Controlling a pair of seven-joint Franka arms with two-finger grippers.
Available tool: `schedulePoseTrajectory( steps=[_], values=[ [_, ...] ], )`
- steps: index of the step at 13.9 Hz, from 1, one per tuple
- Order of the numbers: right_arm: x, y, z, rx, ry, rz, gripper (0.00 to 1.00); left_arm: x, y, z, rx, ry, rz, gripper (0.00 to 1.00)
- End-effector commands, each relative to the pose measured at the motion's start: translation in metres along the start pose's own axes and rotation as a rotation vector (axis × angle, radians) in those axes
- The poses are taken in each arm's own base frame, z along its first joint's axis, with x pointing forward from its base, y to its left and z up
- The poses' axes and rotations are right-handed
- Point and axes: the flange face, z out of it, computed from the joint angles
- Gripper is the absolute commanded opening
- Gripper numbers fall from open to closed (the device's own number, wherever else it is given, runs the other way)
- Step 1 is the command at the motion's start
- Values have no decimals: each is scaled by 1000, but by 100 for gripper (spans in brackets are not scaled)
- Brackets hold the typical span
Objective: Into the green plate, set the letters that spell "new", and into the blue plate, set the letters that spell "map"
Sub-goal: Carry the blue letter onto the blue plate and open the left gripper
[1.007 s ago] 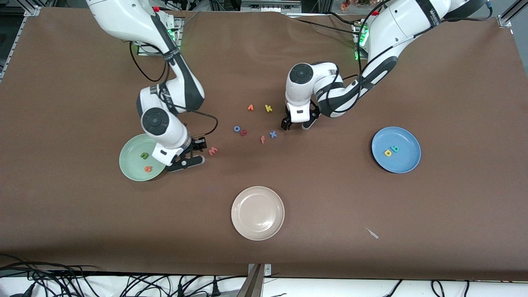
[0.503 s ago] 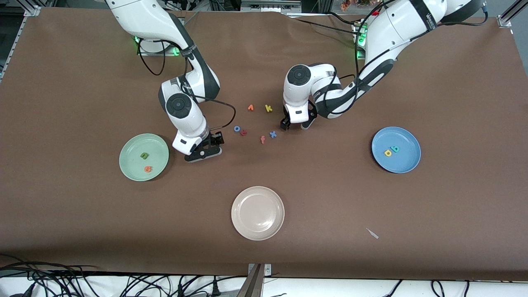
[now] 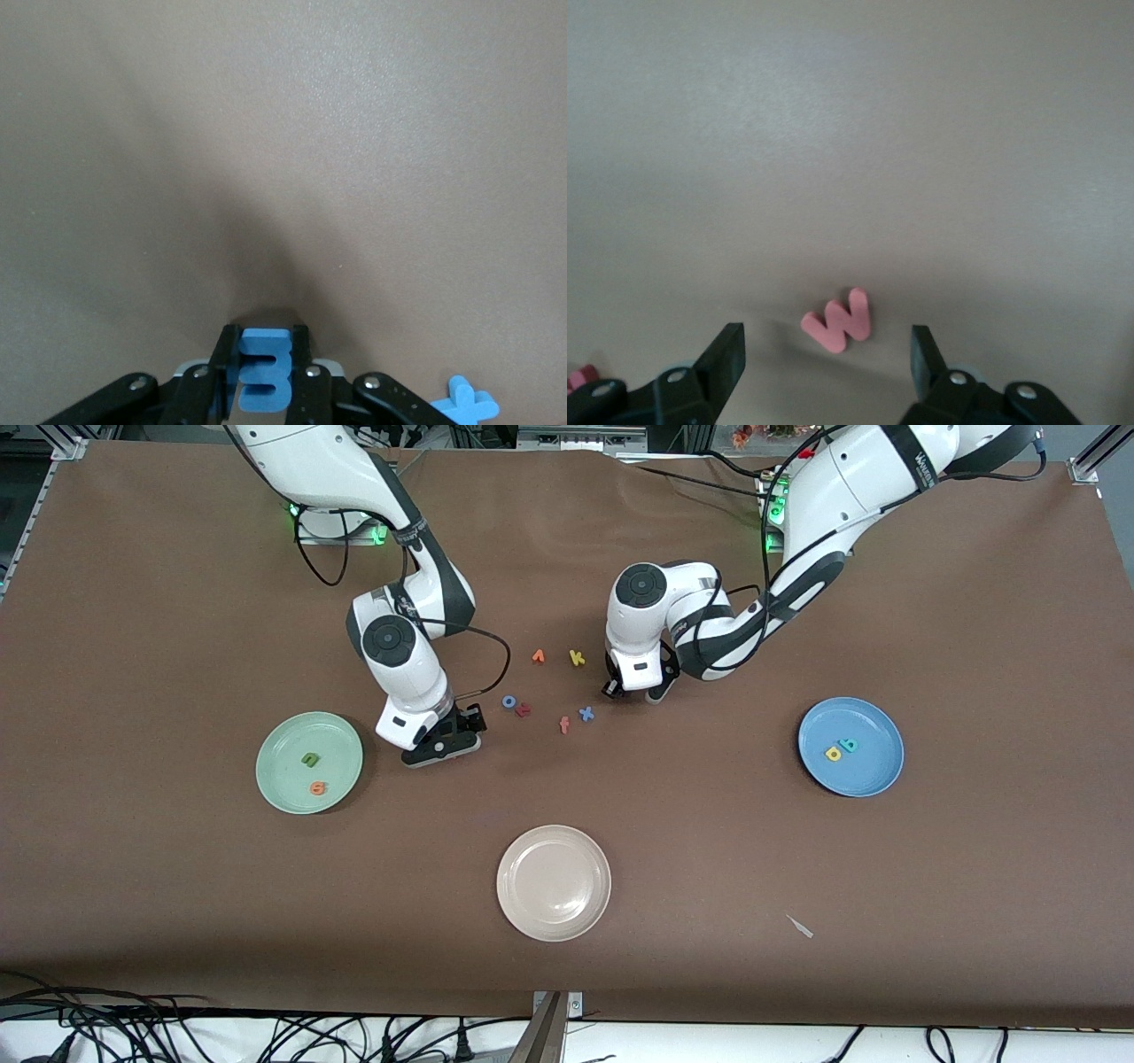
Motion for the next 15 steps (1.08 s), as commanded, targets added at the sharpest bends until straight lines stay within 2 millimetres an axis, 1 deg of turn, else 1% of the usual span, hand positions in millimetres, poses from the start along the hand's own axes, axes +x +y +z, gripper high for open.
schedulePoseTrajectory(
  steps=[1,4,5,6,7,8,9,12,13,14,15],
  values=[
    [-8,-2,-3,1,29,-28,86,-3,-1,6,-2,27,23,0],
    [-9,-4,-4,1,30,-124,86,10,1,2,18,39,147,0],
    [-7,-4,-4,1,36,-138,86,18,5,1,32,52,191,0],
    [-6,-4,-4,1,52,-160,86,32,8,0,64,64,236,0],
    [-6,-2,-1,-1,55,-173,86,45,14,-5,86,47,284,0],
    [-7,-1,0,-2,54,-174,86,52,21,-12,116,18,319,0],
    [-7,-1,1,-2,54,-175,86,64,31,-22,149,1,363,0],
    [-8,0,11,-6,67,-177,86,115,49,-48,227,-63,507,0],
    [-10,0,17,-9,72,-179,86,137,51,-54,243,-82,569,0],
    [-11,1,19,-10,79,-180,86,165,52,-58,257,-99,634,0],
    [-10,1,20,-11,80,-179,86,191,48,-60,279,-120,696,0]
  ],
)
